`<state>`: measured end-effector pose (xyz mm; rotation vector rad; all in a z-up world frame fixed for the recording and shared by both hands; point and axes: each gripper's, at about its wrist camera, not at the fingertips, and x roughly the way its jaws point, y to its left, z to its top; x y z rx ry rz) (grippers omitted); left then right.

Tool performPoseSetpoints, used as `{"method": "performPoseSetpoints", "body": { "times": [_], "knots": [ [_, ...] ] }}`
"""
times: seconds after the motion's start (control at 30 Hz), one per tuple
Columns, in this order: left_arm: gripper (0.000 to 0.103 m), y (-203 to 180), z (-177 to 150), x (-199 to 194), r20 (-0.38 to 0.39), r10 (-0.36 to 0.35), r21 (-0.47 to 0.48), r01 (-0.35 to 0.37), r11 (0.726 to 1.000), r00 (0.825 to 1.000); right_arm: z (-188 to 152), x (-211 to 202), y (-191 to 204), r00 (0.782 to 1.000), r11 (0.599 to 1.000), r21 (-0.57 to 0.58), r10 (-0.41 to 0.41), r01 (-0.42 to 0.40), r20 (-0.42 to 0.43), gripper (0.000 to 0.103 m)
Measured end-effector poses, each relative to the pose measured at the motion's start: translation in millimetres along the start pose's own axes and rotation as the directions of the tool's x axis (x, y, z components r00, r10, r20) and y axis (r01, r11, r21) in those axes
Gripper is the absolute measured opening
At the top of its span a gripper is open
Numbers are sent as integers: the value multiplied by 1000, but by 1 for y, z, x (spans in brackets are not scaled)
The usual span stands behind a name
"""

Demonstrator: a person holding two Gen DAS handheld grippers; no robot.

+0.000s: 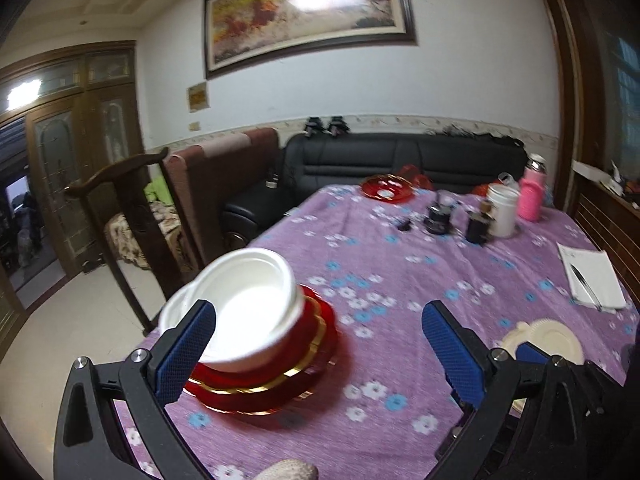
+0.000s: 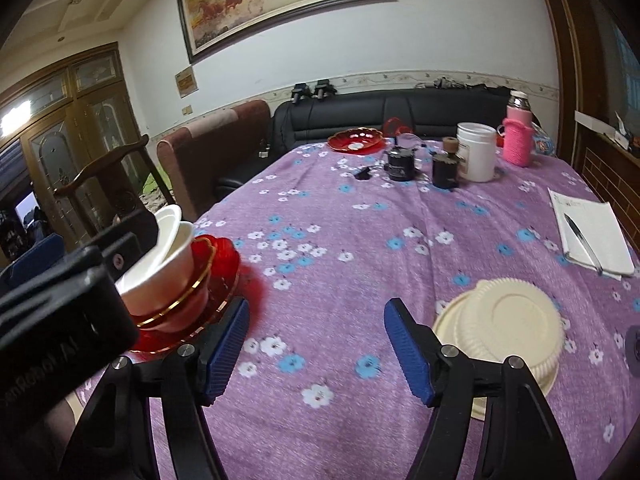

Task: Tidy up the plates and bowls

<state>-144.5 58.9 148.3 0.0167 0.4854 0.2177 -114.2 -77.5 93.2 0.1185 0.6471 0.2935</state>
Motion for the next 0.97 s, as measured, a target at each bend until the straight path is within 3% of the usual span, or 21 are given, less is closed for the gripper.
{"method": "performPoseSetpoints", "body": {
  "times": [0.17, 0.4, 0.97],
  "knots": [
    [103, -24, -6, -1, -38, -66, 42, 68, 997, 997, -5, -8, -18, 999, 999, 30, -33, 34, -2, 74],
    [103, -45, -14, 3, -67, -101, 79, 106, 991, 993, -12, -11, -34, 998, 997, 47, -64, 65, -22, 75],
    [103, -26, -14, 16, -89, -71, 29, 74, 997, 994, -20, 7, -9, 998, 1000, -8, -28, 27, -61, 75]
  ]
}}
